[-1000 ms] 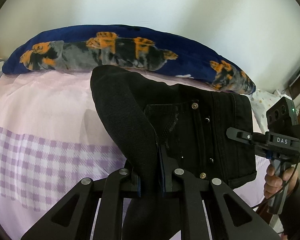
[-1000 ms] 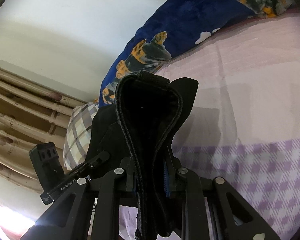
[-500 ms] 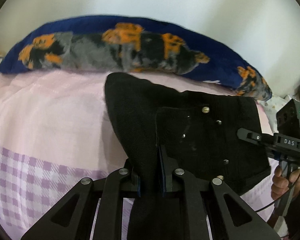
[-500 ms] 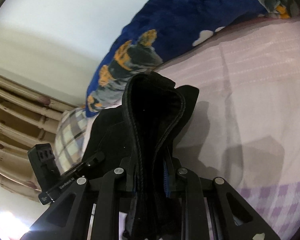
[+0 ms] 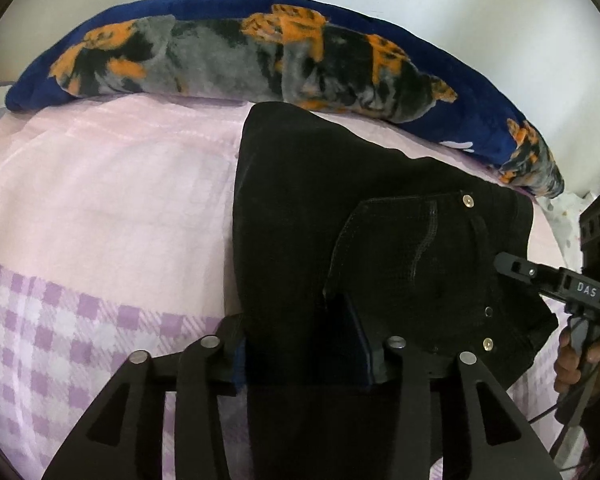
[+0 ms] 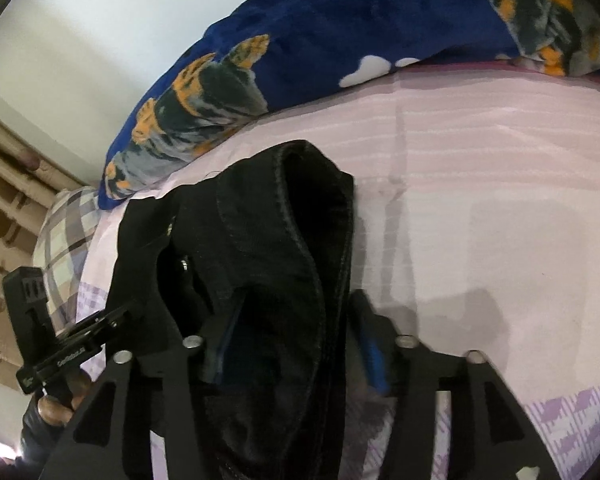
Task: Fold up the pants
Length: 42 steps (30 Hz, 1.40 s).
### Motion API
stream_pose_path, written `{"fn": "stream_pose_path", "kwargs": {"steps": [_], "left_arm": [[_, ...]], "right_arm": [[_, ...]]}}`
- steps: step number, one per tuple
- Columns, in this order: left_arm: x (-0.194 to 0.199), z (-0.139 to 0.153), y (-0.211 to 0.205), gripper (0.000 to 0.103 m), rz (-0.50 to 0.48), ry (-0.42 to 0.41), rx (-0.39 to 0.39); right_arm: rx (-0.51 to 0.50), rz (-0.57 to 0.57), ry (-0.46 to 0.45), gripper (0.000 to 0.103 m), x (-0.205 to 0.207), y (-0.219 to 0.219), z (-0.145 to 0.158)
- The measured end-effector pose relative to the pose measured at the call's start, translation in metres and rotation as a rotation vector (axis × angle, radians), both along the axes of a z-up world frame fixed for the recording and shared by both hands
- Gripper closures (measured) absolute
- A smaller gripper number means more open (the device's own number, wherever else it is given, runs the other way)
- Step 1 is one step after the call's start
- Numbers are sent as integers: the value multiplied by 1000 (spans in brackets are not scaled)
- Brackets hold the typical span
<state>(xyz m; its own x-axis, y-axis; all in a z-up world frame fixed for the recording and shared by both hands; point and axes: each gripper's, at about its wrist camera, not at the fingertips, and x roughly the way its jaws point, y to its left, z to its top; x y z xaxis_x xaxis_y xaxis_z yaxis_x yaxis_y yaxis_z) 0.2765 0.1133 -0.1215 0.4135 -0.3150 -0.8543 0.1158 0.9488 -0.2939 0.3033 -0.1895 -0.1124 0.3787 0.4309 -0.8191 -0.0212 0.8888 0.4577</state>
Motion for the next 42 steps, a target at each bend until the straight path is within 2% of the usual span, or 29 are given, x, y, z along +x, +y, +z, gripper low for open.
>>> {"fn": "stream_pose_path", "kwargs": {"steps": [7,11,14,20,26,31,36,42], "left_arm": [[-35,16,-13,57,12,-38,153],[-59,20,-17,56,33,-51,202],[-74,23,-17,56,50,-54,228],[-103,44,-23,56,76,-75,273],[-141,67,-34,56,100,-92,293],[-173,84,-45,53,121,-121,282],[-198,100,-53,39,142,-166,291],[-218,107,-59,35,164,-196,298]], "right_arm": [[-81,18,-41,47,-27,6,22],[-153,30,-91,42,-56,12,34],[-186,27,-95,39,-73,14,33],[-171,-36,-86,35,-99,0,34],[-210,-49,-145,33,-138,9,53],[-267,-68,-225,16,-173,23,72],[-330,-55,-308,7,-206,39,87],[-327,-47,-339,4,-229,46,94]]}}
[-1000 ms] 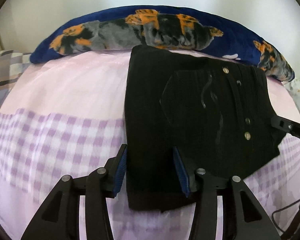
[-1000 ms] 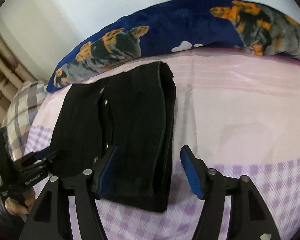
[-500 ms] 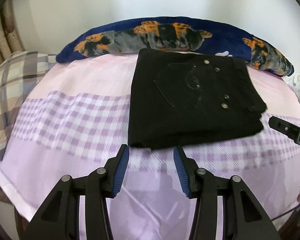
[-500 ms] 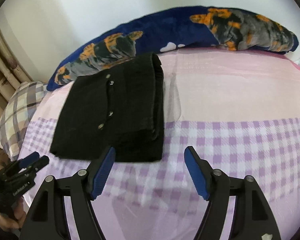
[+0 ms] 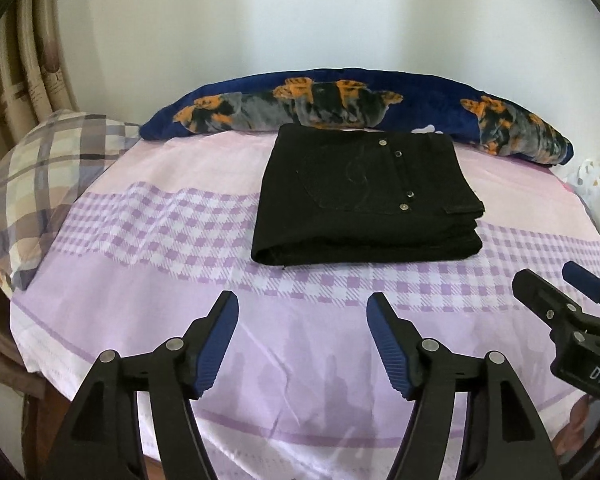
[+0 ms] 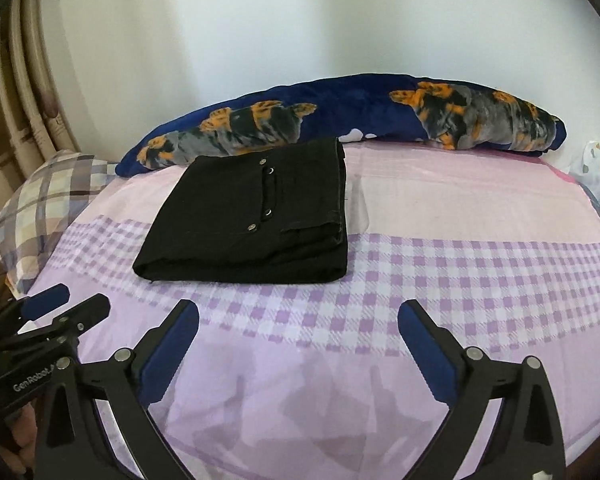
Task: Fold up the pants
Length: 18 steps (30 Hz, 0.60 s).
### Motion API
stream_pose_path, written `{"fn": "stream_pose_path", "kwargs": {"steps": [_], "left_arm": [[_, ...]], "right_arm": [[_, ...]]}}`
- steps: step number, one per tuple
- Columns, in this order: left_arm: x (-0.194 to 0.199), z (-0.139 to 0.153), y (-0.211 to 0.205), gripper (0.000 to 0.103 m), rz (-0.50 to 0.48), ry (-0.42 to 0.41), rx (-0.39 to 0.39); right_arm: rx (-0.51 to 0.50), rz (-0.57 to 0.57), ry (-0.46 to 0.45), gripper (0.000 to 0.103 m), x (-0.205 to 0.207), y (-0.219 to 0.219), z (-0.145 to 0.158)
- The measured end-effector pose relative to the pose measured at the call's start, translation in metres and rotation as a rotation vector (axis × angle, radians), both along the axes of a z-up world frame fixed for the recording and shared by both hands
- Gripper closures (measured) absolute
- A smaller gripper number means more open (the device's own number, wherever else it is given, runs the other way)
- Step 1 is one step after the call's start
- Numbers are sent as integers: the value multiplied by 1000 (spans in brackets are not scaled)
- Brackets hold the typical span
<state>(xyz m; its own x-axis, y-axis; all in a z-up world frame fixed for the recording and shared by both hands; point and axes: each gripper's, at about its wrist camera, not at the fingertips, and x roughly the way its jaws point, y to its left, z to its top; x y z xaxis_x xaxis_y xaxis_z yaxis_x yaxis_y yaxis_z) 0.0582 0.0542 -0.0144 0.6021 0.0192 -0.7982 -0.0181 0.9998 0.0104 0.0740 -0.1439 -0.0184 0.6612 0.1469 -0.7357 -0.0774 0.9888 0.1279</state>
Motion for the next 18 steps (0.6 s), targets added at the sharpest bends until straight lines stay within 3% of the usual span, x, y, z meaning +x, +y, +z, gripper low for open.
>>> {"fn": "stream_pose_path", "kwargs": {"steps": [18], "left_arm": [[-15,1,-3,35,48,-5,22]], "right_arm": [[-48,0,-29,2,-11,0,-3]]}}
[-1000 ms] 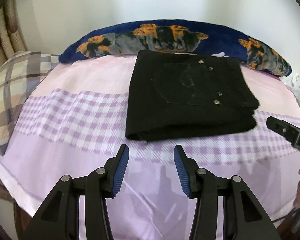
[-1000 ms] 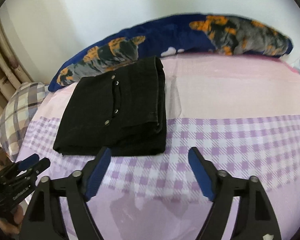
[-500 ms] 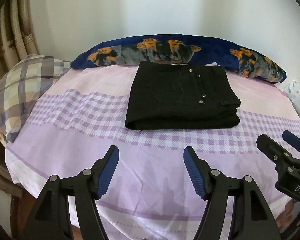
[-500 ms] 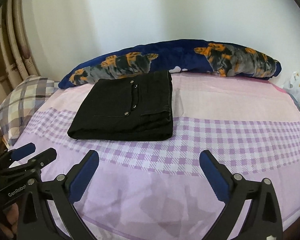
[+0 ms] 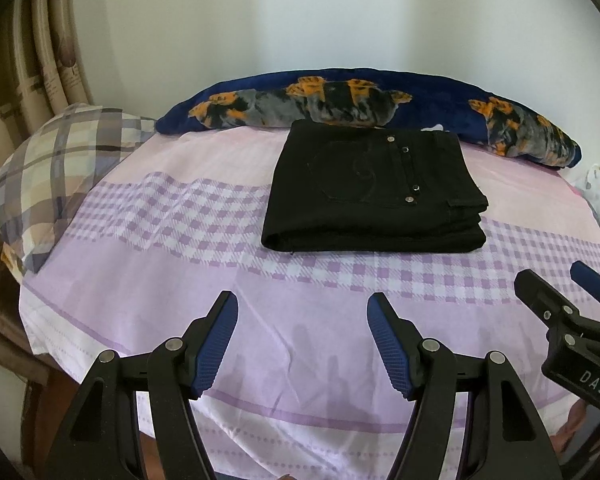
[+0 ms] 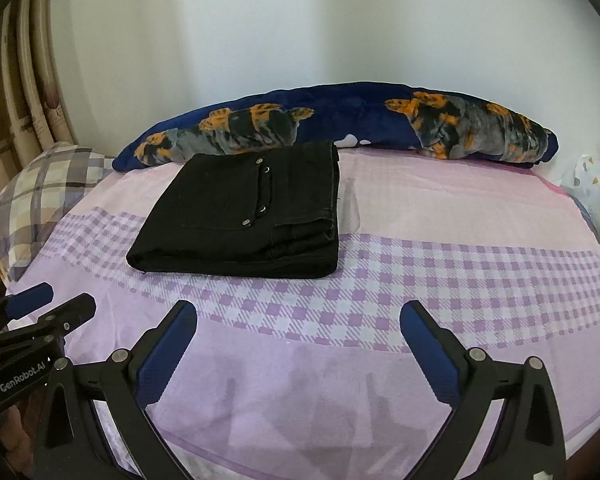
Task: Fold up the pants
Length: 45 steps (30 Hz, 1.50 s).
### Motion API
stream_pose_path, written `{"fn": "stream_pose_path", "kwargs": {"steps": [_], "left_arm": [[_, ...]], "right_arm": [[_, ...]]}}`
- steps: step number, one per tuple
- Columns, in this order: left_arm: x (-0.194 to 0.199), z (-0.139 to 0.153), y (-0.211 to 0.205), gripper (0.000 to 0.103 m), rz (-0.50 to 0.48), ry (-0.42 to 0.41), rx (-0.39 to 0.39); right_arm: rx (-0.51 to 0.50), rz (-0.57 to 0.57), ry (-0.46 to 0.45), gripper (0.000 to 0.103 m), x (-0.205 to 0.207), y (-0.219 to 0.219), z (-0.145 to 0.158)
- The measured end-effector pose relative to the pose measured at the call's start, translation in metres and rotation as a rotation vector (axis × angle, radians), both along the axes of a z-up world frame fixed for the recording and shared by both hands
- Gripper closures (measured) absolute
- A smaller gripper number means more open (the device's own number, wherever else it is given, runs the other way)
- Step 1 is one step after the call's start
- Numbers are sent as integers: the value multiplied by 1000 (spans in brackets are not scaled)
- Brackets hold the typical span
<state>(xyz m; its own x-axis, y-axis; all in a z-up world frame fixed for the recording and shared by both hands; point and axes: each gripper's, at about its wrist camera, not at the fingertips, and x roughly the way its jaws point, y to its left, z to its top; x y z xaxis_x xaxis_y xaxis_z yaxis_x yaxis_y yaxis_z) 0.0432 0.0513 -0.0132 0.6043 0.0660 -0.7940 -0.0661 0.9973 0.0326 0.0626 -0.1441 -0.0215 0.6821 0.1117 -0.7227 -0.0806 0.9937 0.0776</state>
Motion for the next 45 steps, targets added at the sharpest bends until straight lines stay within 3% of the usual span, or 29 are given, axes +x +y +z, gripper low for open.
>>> {"fn": "stream_pose_path", "kwargs": {"steps": [45], "left_arm": [[5,-3,-2,35,-16,5,40]], "right_arm": [[-22,16,58,2,6,3,-11]]}}
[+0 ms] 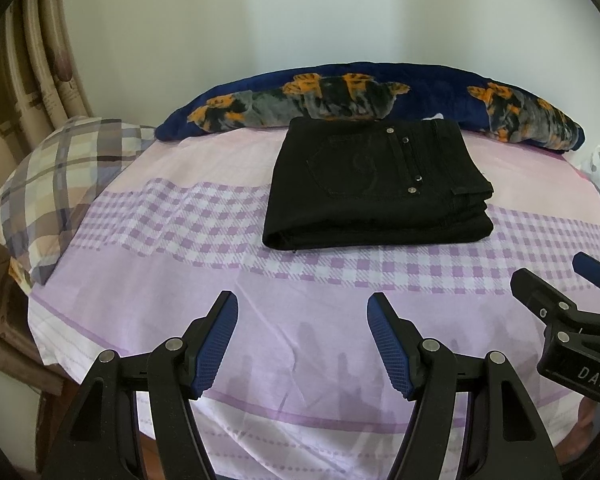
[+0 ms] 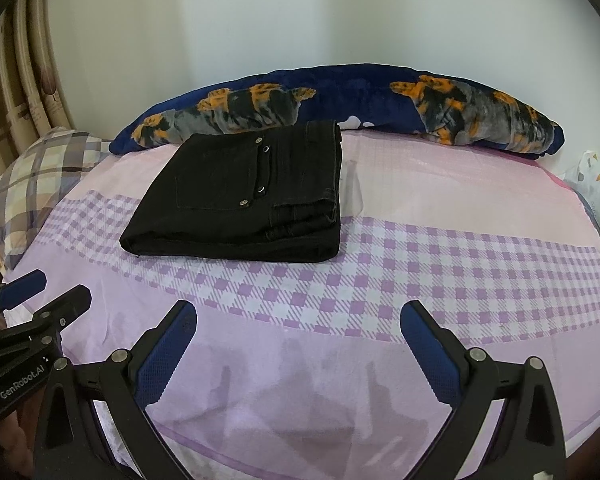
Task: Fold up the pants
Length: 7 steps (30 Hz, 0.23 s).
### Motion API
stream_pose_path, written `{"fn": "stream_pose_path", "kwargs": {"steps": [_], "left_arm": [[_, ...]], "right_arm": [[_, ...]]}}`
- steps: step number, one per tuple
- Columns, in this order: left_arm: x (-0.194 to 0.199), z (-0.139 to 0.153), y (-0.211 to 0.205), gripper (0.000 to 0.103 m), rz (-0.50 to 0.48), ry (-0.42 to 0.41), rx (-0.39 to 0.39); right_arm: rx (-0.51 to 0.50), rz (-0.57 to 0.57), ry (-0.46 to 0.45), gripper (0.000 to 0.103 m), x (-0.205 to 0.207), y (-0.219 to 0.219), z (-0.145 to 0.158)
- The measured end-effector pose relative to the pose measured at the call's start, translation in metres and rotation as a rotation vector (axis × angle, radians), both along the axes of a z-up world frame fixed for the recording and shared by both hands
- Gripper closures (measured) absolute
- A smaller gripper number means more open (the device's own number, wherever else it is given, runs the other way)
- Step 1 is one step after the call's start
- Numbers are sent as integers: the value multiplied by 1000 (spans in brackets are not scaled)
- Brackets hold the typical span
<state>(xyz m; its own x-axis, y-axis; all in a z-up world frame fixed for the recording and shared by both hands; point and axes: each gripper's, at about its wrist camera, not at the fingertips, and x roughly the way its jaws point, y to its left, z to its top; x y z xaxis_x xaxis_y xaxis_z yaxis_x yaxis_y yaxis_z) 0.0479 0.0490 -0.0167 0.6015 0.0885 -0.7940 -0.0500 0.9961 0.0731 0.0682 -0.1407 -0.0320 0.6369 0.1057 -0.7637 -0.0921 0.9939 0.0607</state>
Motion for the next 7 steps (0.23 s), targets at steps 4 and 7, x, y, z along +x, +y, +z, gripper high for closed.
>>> {"fn": "stream_pose_path", "kwargs": {"steps": [4,7], "left_arm": [[1,-1,1,35,-5,-1,-2],[4,-3,1,35,-9,5,-15]], "right_arm": [[-1,0,3,2,0,0,-2],[0,2,7,2,0,0,-4]]}}
